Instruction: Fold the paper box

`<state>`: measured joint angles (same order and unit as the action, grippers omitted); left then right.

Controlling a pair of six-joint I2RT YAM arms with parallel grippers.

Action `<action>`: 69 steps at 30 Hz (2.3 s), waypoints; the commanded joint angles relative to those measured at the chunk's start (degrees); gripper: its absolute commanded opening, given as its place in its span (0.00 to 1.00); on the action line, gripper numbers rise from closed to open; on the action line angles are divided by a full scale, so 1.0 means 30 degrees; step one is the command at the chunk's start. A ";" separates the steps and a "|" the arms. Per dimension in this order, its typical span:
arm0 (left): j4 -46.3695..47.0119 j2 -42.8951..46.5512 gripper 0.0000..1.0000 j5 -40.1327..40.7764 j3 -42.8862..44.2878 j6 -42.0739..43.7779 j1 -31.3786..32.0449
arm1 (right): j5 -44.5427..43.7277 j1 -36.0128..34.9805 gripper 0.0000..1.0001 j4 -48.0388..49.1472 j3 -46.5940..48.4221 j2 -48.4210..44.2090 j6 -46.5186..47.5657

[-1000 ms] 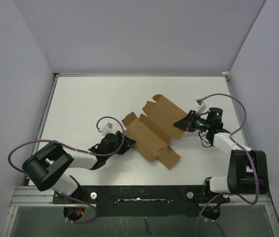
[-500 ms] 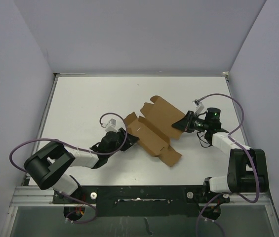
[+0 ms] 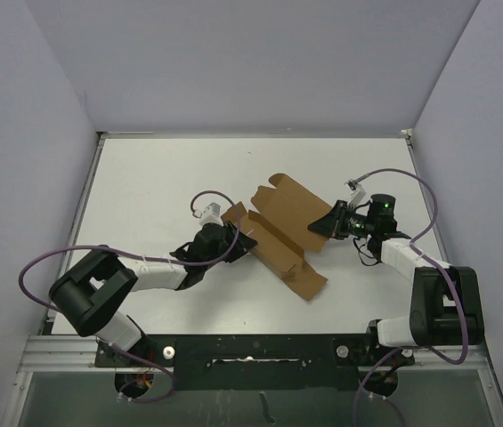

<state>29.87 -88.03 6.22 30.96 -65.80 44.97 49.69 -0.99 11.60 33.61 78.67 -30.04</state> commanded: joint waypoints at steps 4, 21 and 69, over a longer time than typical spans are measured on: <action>-0.1812 -0.1744 0.28 -0.0313 0.2277 0.0444 -0.0041 | 0.0451 -0.0219 0.00 0.0678 0.0429 0.0084 0.0372; -0.5186 -0.3698 0.20 -0.0738 0.5631 0.1016 -0.0565 | 0.0567 -0.0401 0.00 0.0588 0.0499 0.0055 0.0455; -0.0201 0.7481 0.75 -1.2278 -0.0331 1.0349 -1.0375 | 0.7030 0.1839 0.00 -0.5022 0.4281 -0.4266 0.8661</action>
<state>18.48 -61.54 -21.45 26.15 -38.89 15.88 65.91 4.10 1.17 42.85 67.90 -11.57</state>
